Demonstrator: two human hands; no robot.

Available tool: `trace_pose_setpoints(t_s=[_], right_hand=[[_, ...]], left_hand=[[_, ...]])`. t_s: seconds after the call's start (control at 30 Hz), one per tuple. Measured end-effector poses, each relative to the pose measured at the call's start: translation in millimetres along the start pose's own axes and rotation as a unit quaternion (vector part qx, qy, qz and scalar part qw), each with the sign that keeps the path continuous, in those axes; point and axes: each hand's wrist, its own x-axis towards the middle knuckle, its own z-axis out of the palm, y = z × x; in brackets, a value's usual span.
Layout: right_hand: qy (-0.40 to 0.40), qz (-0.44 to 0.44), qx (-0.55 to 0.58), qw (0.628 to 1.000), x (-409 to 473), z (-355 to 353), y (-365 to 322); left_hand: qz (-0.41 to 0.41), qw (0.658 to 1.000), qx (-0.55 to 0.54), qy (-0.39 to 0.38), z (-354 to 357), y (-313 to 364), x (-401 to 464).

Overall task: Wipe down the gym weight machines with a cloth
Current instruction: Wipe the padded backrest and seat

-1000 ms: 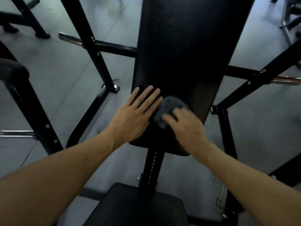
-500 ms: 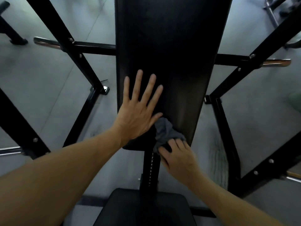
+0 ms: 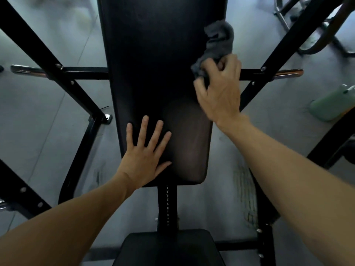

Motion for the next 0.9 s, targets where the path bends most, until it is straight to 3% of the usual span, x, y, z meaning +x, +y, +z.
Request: trace_pose_setpoints(t_s=[0.2, 0.3, 0.47, 0.67, 0.77, 0.9], right_hand=[[-0.147, 0.037, 0.031, 0.988, -179.8, -7.6, 8.2], [-0.179, 0.083, 0.029, 0.98, -210.1, -7.2, 1.7], [-0.149, 0.09, 0.024, 0.984, -155.5, -13.7, -4.4], [-0.046, 0.06, 0.033, 0.997, -3.3, -13.6, -8.2], [-0.054, 0.084, 0.071, 0.992, 46.1, -8.0, -11.2], [-0.069, 0.091, 0.109, 0.987, 36.2, -5.3, -7.5]], left_hand=[[-0.006, 1.0, -0.005, -0.003, 5.0, 3.8, -1.4], [-0.006, 1.0, -0.009, -0.001, 3.8, 4.6, -1.6], [-0.003, 1.0, -0.013, -0.004, -0.3, 7.1, -3.8], [0.01, 1.0, -0.011, -0.006, 1.8, 2.7, -5.5], [0.011, 1.0, -0.014, -0.008, 4.1, 2.6, -6.7], [0.018, 1.0, -0.015, 0.006, 10.8, 2.0, -7.8]])
